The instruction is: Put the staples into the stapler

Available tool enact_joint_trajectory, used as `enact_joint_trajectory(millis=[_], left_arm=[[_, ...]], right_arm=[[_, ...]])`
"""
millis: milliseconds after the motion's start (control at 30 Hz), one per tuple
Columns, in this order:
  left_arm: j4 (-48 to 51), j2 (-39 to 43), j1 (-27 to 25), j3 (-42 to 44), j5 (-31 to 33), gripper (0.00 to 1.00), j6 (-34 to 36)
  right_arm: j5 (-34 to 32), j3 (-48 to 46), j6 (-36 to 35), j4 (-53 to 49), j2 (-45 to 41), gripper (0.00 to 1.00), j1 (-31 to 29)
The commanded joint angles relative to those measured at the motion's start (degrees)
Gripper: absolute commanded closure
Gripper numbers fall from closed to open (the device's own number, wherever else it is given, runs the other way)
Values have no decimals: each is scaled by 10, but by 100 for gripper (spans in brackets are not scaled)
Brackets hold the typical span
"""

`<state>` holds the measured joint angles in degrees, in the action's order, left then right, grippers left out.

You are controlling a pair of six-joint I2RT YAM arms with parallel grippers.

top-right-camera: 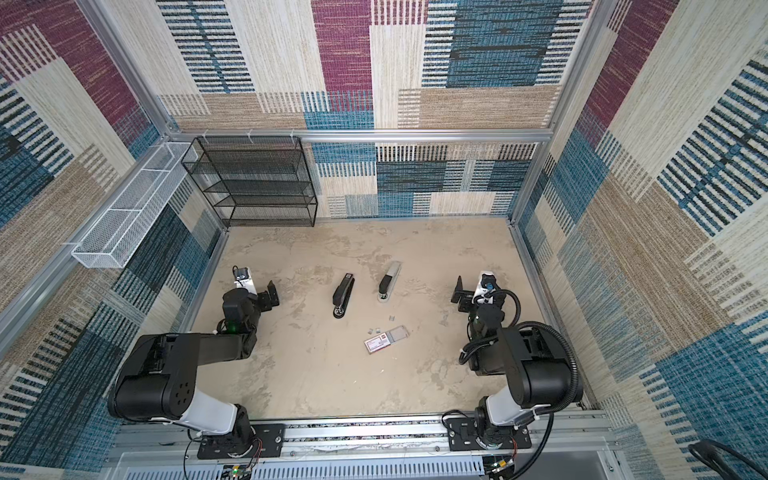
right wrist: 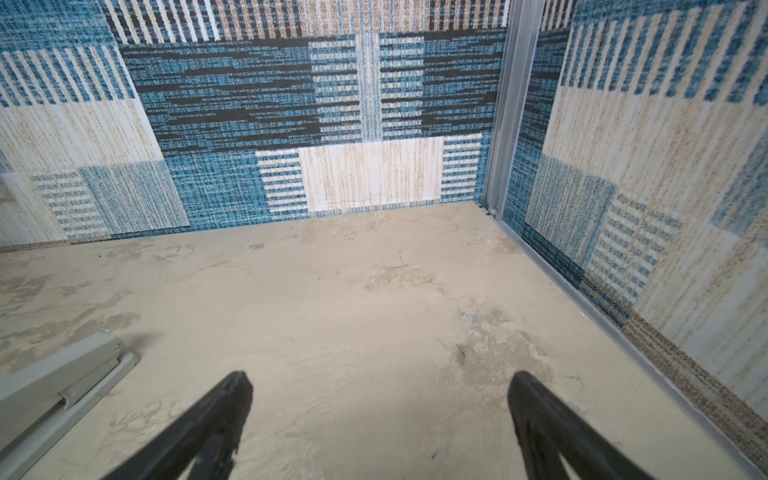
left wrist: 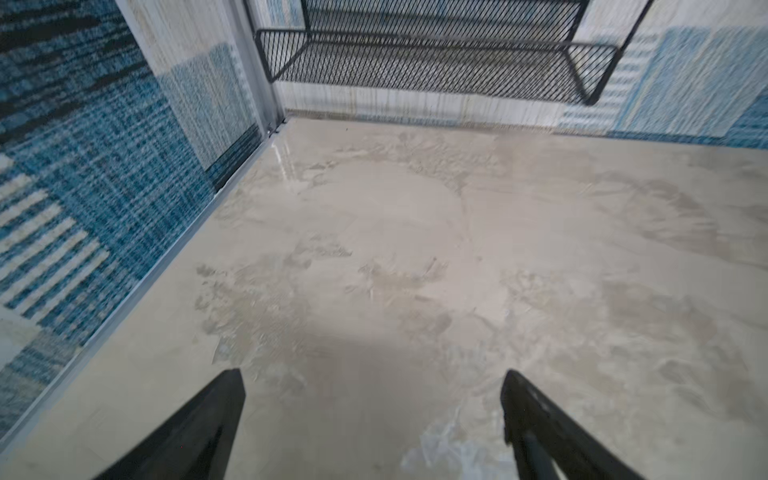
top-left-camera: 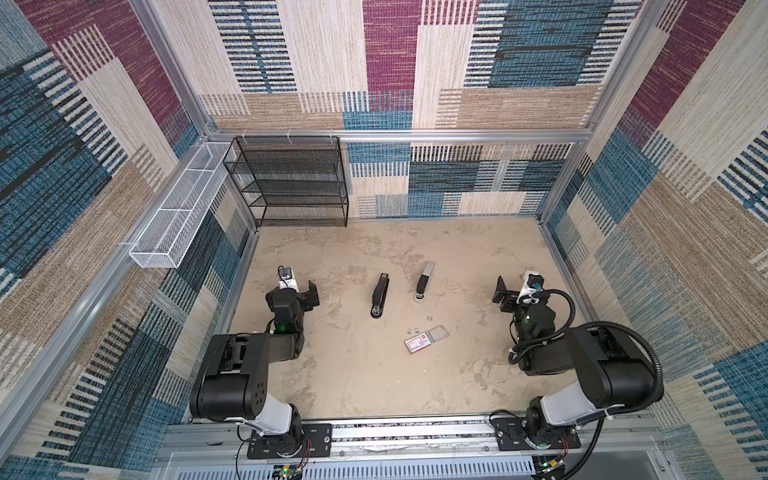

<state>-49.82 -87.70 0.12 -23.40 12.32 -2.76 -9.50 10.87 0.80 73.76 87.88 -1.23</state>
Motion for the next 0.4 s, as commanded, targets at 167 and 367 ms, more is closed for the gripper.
enact_joint_trajectory(millis=[167, 367], left_arm=[[34, 1, 0, -6, -35, 1, 14], [27, 0, 4, -4, -44, 1, 15]], right_arm=[[-2, 0, -1, 18, 0, 0, 0], [-2, 0, -1, 17, -1, 0, 0]])
